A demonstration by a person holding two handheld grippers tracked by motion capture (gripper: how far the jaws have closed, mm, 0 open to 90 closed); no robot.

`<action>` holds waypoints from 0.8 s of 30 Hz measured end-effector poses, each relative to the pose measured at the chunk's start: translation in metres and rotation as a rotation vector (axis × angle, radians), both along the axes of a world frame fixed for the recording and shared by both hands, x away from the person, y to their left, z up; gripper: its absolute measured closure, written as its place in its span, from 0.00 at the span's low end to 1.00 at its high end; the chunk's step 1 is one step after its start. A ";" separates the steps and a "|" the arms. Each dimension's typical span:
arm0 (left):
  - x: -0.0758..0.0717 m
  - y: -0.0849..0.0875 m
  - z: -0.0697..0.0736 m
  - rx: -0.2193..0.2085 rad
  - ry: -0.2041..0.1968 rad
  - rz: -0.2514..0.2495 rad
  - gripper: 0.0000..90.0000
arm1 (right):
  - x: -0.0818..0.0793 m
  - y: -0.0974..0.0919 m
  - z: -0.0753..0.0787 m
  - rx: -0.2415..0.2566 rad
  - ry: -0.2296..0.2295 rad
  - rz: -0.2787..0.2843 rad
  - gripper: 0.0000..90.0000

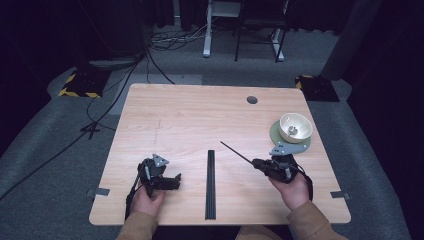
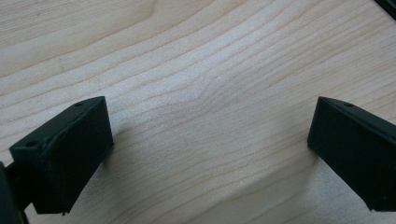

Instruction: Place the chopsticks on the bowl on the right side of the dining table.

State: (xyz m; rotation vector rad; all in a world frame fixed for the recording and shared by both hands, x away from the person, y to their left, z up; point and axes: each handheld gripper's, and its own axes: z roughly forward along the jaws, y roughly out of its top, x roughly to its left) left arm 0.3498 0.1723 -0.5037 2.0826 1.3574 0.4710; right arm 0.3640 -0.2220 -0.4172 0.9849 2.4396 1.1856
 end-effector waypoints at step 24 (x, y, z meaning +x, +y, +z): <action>-0.001 0.000 0.000 0.001 -0.001 -0.004 0.00 | 0.022 -0.044 0.060 0.000 -0.092 -0.044 0.95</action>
